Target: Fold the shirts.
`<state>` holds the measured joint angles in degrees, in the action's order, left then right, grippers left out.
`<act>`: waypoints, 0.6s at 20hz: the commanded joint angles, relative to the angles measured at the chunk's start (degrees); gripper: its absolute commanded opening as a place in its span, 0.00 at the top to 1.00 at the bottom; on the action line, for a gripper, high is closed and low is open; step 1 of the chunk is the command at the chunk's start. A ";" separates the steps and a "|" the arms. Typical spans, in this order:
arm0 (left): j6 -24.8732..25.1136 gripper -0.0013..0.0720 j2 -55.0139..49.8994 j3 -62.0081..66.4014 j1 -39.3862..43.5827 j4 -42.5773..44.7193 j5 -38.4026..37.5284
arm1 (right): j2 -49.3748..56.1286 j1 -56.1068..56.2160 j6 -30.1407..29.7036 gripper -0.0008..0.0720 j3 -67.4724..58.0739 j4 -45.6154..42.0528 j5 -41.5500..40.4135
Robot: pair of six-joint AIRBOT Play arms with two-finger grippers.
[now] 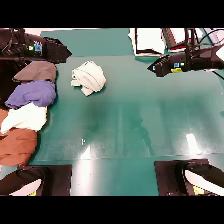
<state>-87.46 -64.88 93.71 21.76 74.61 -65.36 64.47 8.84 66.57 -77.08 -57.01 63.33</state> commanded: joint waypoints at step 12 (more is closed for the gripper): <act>3.02 0.59 -1.42 -0.11 -0.02 2.47 8.66 | 0.20 0.00 0.00 0.97 0.07 0.02 -0.35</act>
<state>-85.62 -65.45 93.62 21.76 75.13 -60.45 64.66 8.84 66.57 -77.01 -57.01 63.00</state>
